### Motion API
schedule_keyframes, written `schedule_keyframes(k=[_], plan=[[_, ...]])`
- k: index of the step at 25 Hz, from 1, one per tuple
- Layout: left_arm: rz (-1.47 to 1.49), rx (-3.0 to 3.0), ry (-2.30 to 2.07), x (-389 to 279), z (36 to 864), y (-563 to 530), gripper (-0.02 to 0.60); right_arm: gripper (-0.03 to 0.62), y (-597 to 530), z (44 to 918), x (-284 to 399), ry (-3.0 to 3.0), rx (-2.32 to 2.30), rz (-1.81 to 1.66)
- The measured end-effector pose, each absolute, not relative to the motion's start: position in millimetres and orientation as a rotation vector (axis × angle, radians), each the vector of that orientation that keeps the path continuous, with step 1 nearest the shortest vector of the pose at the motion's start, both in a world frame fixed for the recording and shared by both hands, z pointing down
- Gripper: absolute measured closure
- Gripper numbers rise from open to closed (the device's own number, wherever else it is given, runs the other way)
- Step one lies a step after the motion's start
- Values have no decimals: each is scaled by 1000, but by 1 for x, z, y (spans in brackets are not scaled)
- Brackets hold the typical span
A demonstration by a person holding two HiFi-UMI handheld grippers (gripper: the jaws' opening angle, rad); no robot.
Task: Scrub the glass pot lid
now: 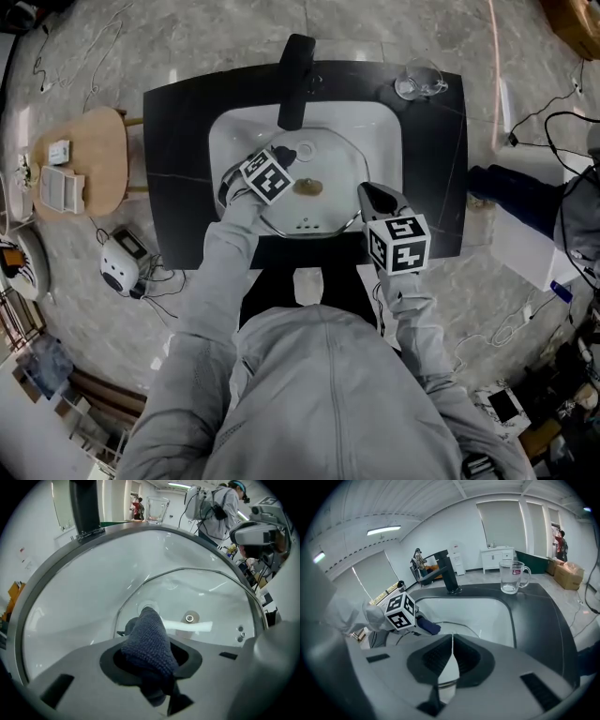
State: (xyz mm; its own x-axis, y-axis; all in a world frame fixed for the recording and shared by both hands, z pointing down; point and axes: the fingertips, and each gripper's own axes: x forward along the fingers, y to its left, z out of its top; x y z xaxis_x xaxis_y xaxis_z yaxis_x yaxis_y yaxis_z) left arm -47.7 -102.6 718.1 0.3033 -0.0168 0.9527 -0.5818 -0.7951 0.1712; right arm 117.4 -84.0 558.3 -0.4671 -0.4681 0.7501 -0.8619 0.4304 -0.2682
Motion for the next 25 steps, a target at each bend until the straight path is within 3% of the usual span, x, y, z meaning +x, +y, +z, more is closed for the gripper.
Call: schedule_keyframes(k=[25], plan=[[1302,2182,-585,50,719,-124,462,565,-93,567,128,-2163,875,816]])
